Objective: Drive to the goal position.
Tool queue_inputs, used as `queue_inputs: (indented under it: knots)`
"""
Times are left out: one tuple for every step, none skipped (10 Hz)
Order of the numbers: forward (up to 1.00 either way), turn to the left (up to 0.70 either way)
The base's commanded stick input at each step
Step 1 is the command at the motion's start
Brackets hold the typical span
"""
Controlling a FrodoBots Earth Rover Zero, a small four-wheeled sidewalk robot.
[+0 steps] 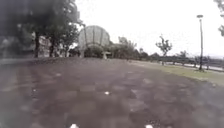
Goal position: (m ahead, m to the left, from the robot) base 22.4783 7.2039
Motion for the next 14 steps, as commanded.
queue_inputs:
  knots:
    - [0.98, 0.0]
    - [0.98, 0.0]
    - [0.98, 0.0]
    - [0.98, 0.0]
    - [0.98, 0.0]
    - [0.98, 0.0]
    - [0.98, 0.0]
    - [0.98, 0.0]
    - [0.98, 0.0]
    - [0.98, 0.0]
    - [0.98, 0.0]
    - [0.98, 0.0]
    - [0.98, 0.0]
    - [0.98, 0.0]
